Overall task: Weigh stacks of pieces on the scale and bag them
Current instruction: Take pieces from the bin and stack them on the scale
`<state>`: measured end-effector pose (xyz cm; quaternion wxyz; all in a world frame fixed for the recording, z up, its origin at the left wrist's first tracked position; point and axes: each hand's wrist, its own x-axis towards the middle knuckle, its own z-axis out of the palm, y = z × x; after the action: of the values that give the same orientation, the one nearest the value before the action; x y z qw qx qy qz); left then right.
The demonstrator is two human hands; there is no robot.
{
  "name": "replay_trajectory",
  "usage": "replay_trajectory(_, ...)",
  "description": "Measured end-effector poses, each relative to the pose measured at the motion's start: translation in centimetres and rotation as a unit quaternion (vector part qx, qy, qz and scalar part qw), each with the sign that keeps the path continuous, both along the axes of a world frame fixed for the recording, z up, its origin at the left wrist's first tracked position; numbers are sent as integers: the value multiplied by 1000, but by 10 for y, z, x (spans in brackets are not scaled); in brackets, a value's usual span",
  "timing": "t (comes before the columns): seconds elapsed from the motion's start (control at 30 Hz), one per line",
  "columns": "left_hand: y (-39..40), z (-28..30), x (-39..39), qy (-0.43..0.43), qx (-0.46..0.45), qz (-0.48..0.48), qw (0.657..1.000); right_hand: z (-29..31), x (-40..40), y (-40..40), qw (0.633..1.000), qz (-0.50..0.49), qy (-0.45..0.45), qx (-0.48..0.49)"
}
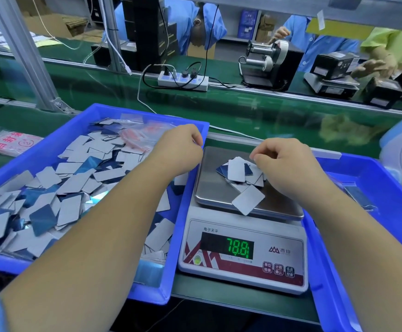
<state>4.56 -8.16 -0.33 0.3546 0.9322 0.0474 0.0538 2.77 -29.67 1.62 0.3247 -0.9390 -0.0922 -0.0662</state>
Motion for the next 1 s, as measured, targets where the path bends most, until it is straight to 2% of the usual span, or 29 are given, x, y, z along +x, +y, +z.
replay_trajectory(0.13,-4,3,-4,-41,-30,-28,998,1,-1,0,1000,9,1,2)
replay_trajectory(0.3,-12,5,-10,-81,-18,-168,982,18,-4,-4,999,33,-33,-15)
replay_trajectory(0.4,-17,1,-12,-41,23,-213,976,39,-10,-6,985,108,-56,-124)
replay_trajectory(0.47,-20,1,-12,-22,65,-231,971,47,-13,-6,963,164,-29,-212)
replay_trajectory(0.57,-22,2,-14,-41,57,-258,964,46,-16,-5,935,206,32,-286)
replay_trajectory(0.73,-27,2,-15,-66,52,-293,953,28,-25,-5,918,273,37,-286)
replay_trajectory(1.0,-27,1,-12,-45,42,-290,955,25,-36,-6,914,279,-33,-291)
